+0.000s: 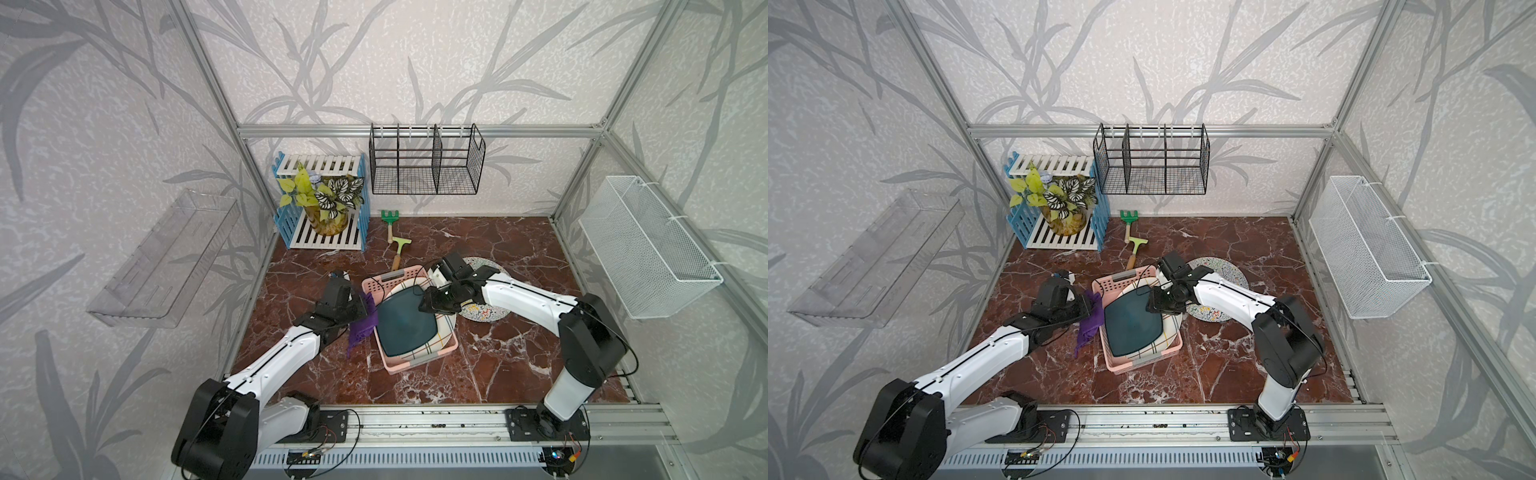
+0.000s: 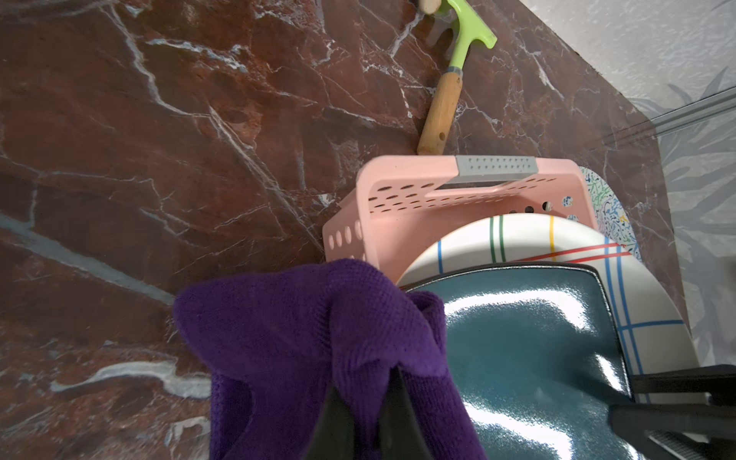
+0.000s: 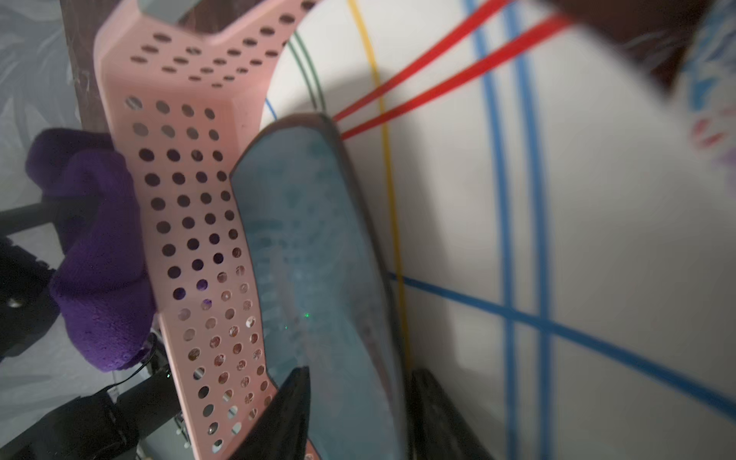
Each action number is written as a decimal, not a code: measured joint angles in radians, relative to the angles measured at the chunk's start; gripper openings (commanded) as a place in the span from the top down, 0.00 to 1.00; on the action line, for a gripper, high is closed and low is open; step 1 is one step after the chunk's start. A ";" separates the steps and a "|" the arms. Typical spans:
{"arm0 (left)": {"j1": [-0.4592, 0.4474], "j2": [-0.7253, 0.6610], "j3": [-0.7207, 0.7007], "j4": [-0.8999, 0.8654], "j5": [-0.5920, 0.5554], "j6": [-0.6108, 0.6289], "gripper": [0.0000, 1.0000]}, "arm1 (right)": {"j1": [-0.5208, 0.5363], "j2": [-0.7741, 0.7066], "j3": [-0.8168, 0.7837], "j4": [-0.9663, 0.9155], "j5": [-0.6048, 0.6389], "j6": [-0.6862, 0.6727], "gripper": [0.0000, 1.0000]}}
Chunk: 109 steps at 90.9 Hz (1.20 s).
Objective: Wipe the wet plate dry
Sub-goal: Pick up the plate from the bin, then wipe the plate with towel.
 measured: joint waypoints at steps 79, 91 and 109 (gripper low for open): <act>-0.024 -0.129 0.270 -0.029 0.175 0.021 1.00 | -0.018 -0.232 -0.098 0.290 -0.130 0.253 1.00; -0.079 -0.074 0.244 0.001 0.203 -0.010 1.00 | -0.018 -0.327 -0.117 0.396 -0.083 0.348 1.00; -0.248 -0.002 0.233 0.107 0.207 -0.058 1.00 | -0.032 -0.357 -0.161 0.425 0.013 0.453 1.00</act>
